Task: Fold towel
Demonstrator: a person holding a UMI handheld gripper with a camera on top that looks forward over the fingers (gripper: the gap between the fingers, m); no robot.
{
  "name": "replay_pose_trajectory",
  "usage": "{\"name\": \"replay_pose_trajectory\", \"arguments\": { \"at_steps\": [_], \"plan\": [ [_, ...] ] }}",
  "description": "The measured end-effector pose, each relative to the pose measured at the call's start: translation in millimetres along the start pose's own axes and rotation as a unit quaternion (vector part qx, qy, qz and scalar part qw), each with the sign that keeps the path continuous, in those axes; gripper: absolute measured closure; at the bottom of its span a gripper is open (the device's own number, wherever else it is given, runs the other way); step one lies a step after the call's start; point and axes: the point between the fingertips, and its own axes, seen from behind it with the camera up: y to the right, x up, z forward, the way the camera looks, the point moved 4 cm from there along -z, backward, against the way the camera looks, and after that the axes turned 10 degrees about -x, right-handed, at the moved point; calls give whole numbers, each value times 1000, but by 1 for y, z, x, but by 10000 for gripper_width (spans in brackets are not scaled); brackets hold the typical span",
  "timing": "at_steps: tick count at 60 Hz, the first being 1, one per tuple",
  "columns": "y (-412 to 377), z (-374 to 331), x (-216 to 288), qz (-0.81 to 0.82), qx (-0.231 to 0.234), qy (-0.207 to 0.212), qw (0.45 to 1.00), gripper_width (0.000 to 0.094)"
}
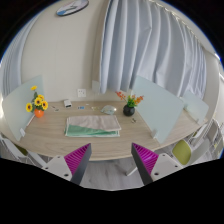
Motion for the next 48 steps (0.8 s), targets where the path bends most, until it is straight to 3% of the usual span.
{"name": "replay_pose_trajectory", "arguments": {
  "at_steps": [35,48],
  "plan": [
    [-225,-2,-12,-50,88,8,995,85],
    [-284,28,-8,-35,84,25,996,85]
  ]
}}
